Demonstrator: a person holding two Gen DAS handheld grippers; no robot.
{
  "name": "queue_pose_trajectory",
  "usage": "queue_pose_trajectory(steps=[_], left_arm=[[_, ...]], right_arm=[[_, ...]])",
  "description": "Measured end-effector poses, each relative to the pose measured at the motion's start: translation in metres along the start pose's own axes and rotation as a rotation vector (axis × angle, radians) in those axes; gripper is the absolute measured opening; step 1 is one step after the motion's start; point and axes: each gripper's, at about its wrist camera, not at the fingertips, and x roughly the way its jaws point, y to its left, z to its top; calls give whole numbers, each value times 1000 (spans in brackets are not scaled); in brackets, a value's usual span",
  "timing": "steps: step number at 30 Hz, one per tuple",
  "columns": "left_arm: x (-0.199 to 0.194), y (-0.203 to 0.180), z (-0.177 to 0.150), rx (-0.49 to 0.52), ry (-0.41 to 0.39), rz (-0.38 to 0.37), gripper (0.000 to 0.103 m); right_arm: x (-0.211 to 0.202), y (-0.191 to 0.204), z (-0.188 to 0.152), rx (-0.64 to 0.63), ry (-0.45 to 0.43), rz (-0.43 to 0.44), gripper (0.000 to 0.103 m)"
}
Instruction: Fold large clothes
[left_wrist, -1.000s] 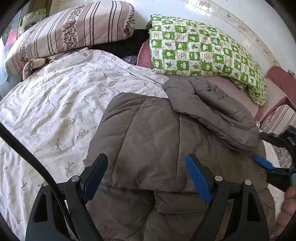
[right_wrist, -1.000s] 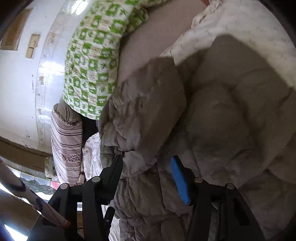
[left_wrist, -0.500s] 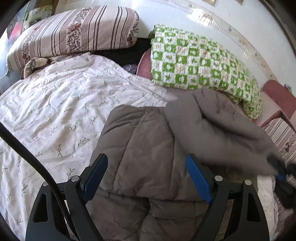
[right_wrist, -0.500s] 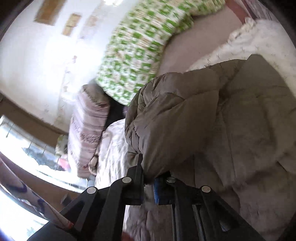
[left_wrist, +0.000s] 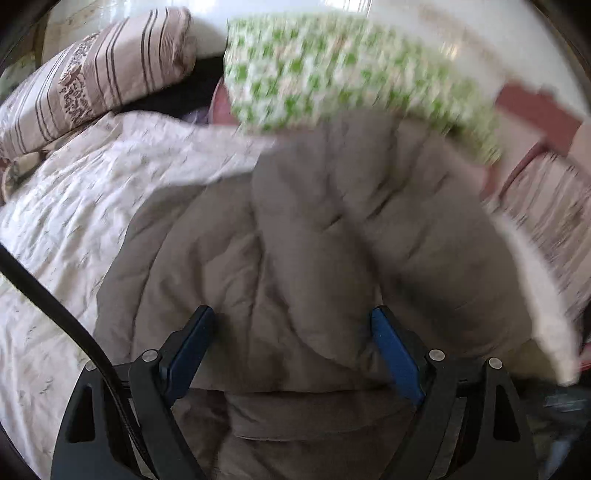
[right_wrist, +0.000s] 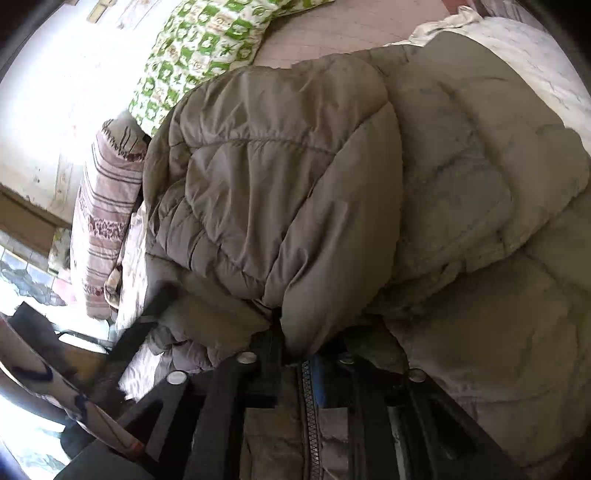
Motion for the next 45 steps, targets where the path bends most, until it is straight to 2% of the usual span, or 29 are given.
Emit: queue_pose_trajectory(steps=[2,6,7,11,14,17,19,22,24,29,33,36,40,42,45], left_arm=[[3,1,0,0,7,6,89],[2,2,-3,13,7,15,90],[2,2,-3,14,6,18,90],[2,1,-3,14,3,21,90],[2,2,-3,14,-1,23,90],[2,2,-2,12,-1,21,90],[2,2,-2,13,-2,21,90],[2,1,-3,16,-3,21,91],[3,0,-3,27,-4,26,92],[2,1,-3,28,-15,28,92],[-9,-3,-2,43,-52,41,92],[-26,-9,1,65,-109,46,92],[-42,-15,2,71,-171,-6,91],[-41,-19,1,79,-175,-29,91],[-26,-23,-1,92,-123,-22,91]], right_arm=[[-7,2,0,-16,14,-15,35],[-36,8,0,-51,11,-32,35],[-49,8,0,-67,-9,-43,35],[-90,32,18,-197,-189,-142,35],[-91,43,42,-253,-247,-151,37],[-66,47,60,-318,-223,-147,37],[-43,43,66,-350,-185,-191,37],[2,16,68,-346,-57,-264,37],[21,3,64,-379,-43,-283,36],[19,6,61,-395,-51,-294,36],[-3,19,56,-403,-87,-265,37],[-32,29,44,-424,-127,-217,37],[-53,37,22,-494,-150,-191,37],[-46,36,16,-526,-140,-199,37],[-28,28,16,-536,-117,-226,37]])
